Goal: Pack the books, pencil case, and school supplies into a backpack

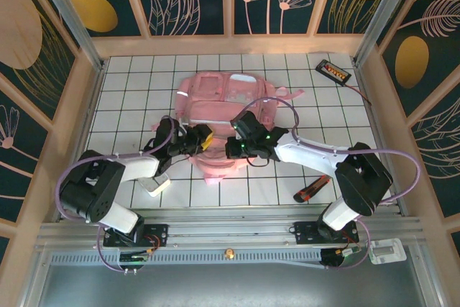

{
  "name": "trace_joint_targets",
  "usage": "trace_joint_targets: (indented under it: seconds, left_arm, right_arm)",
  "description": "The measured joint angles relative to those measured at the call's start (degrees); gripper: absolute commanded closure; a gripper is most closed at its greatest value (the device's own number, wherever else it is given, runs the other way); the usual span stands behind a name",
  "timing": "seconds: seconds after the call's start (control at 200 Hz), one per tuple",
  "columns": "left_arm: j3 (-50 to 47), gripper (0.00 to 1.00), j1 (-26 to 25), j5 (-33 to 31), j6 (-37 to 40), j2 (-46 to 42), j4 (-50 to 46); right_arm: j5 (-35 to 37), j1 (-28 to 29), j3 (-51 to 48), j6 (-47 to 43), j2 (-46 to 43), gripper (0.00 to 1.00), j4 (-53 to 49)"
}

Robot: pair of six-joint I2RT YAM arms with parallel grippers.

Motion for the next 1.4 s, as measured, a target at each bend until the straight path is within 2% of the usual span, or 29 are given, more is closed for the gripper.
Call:
trace_joint_targets:
  seconds: [0.075,0.365,0.585,0.711,0.831,0.926,1.041,1.401]
  left_arm:
    - [0.4,1.0,0.0,0.0,0.0,0.8,0.1]
    - [0.9,1.0,0.8,-0.2,5.0,-2.0,-2.6]
    - [0.9,1.0,2.8,0.3,8.8,-5.5,-8.5]
    - [0.9,1.0,3.1,0.3,9.9,-6.2,-9.9]
    - [0.9,1.0,3.1,0.5,9.9,-6.2,-9.9]
    - [0.9,1.0,3.1,0.9,9.5,-6.2,-9.6]
    - [0.7,1.0,3.3,1.7,7.4,-6.2,-8.0]
    - [-0.3,1.0,3.5,3.9,-2.2,-6.3,-1.6]
  right_arm:
    - [0.1,-0.2,-0.5,0.0,0.0,1.0,0.1]
    - [0.2,-6.7,-1.5,-3.9,-4.2,1.0,-2.3]
    - [6.5,-15.8,-1.5,-6.4,-6.7,1.0,-5.6]
    - [6.7,-17.7,-1.5,-7.5,-6.7,1.0,-6.2]
    - [2.4,-15.5,-1.5,-9.4,-7.0,0.63,-4.1]
    - [0.3,-10.5,-1.5,-11.0,-7.4,0.47,-2.1]
    - [-2.4,-7.0,-1.9,-12.2,-7.3,0.42,0.0]
    - [-6.1,-7.4,-2.6,-13.5,-4.5,0.39,4.8]
